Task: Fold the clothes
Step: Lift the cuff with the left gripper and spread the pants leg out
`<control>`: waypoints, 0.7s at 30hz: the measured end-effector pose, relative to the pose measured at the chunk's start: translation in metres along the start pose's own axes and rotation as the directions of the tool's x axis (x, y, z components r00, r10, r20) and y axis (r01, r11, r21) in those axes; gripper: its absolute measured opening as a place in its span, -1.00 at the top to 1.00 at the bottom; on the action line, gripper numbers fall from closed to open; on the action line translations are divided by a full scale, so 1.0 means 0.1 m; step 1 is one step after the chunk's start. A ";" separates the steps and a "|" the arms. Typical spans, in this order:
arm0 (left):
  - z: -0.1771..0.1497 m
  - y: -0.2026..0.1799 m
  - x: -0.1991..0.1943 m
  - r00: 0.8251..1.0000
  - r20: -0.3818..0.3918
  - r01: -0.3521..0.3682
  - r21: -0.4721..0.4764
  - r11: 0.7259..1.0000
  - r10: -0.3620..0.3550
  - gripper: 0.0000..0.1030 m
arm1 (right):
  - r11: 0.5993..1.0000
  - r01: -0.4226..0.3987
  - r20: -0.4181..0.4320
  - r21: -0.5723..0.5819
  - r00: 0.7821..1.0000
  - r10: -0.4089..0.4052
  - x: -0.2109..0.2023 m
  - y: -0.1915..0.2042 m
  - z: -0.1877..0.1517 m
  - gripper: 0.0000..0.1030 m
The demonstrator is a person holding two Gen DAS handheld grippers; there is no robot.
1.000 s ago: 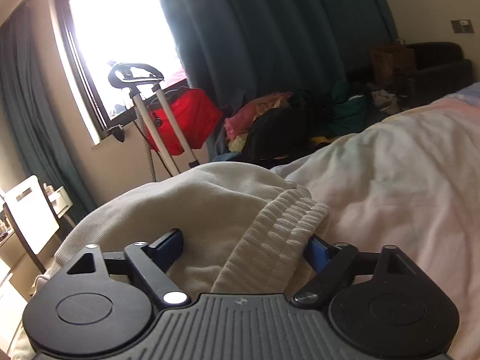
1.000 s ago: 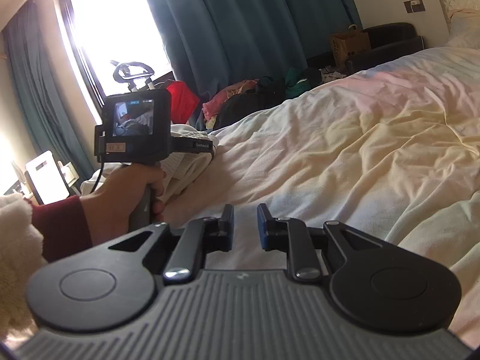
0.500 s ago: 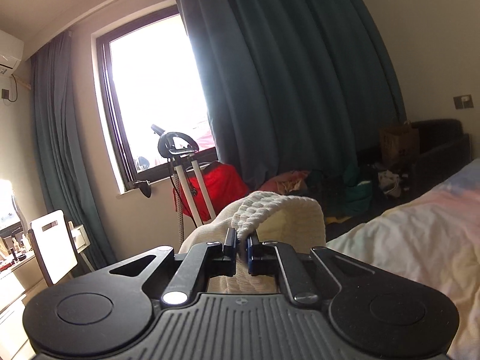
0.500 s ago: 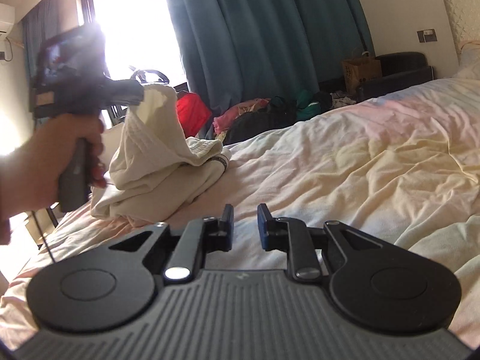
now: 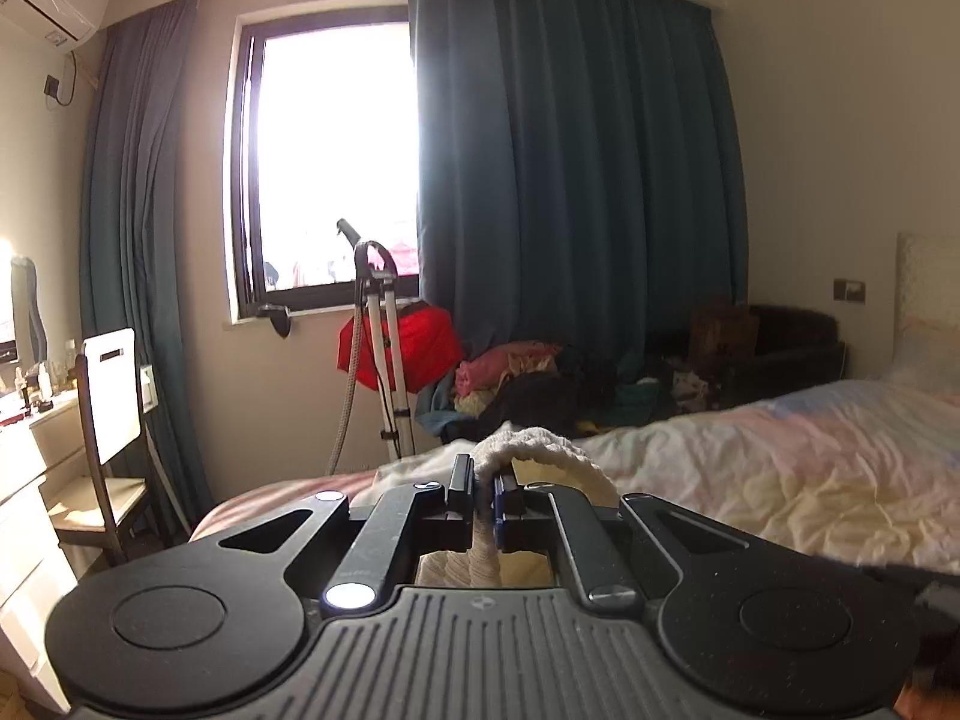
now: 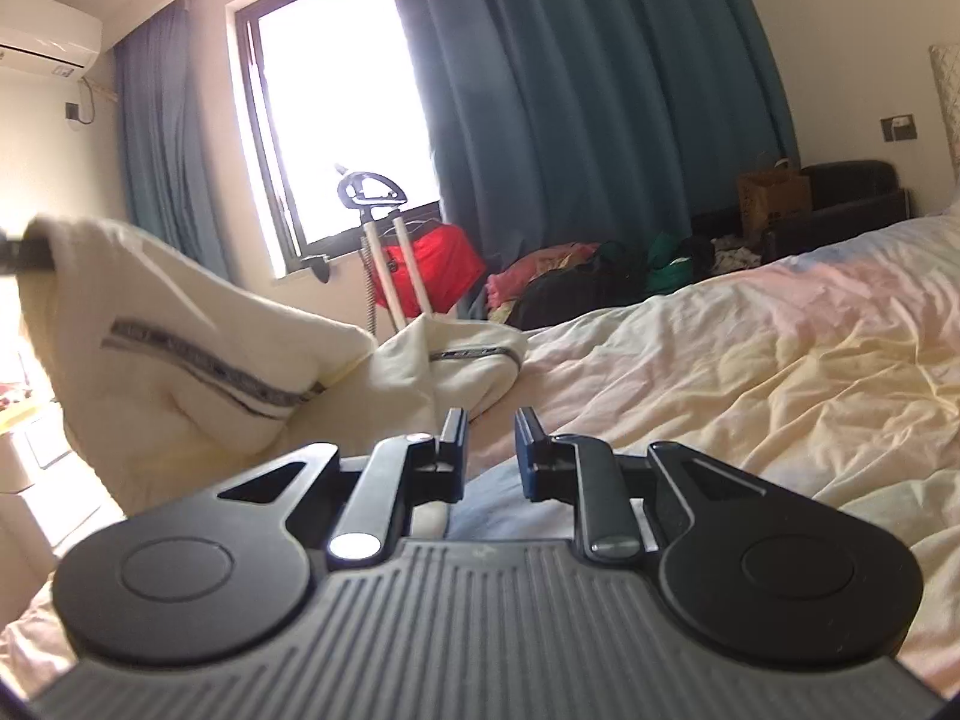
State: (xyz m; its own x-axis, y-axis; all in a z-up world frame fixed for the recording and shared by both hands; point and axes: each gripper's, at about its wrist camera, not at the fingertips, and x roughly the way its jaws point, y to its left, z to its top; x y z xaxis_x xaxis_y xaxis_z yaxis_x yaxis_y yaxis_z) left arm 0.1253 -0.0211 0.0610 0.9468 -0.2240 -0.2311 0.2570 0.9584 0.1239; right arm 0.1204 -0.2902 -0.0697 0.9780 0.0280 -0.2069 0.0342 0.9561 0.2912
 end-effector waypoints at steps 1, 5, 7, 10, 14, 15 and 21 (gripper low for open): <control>-0.14 0.08 -0.04 0.999 -0.032 -0.015 0.007 1.000 0.015 0.88 | 1.000 -0.012 -0.011 -0.007 1.000 0.012 -0.03 0.03 0.00 0.60; -0.64 0.51 0.10 0.986 -0.147 -0.081 -0.023 0.996 0.077 0.88 | 0.998 -0.032 -0.033 -0.062 0.999 0.030 -0.03 0.20 -0.03 0.59; -0.80 0.69 0.16 0.982 -0.158 -0.106 -0.031 0.994 0.100 0.87 | 0.996 -0.036 -0.051 -0.088 0.998 0.032 0.00 0.27 -0.08 0.59; -0.99 0.93 0.11 0.983 -0.165 -0.101 -0.112 0.989 0.082 0.86 | 0.994 -0.038 -0.094 -0.098 0.995 0.029 0.06 0.31 -0.15 0.59; -1.16 1.00 0.23 0.978 -0.176 -0.129 -0.072 0.989 0.115 0.78 | 0.995 -0.036 -0.134 -0.094 0.991 0.023 0.18 0.33 -0.22 0.59; -1.19 0.99 0.26 0.975 -0.184 -0.138 -0.084 0.987 0.121 0.76 | 0.995 -0.037 -0.141 -0.088 0.990 0.024 0.21 0.33 -0.24 0.59; -1.28 1.08 0.50 0.953 -0.266 -0.180 -0.123 0.976 0.142 0.59 | 0.998 -0.049 -0.173 -0.046 0.984 0.040 0.43 0.37 -0.31 0.59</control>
State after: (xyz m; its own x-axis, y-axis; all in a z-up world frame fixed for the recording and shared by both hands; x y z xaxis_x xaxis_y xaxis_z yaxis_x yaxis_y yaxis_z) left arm 0.1755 0.0934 -0.0603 0.8876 -0.0306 -0.4596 0.0568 0.9974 0.0433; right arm 0.1572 -0.2446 -0.0965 0.9281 0.1163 -0.3536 -0.0227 0.9659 0.2580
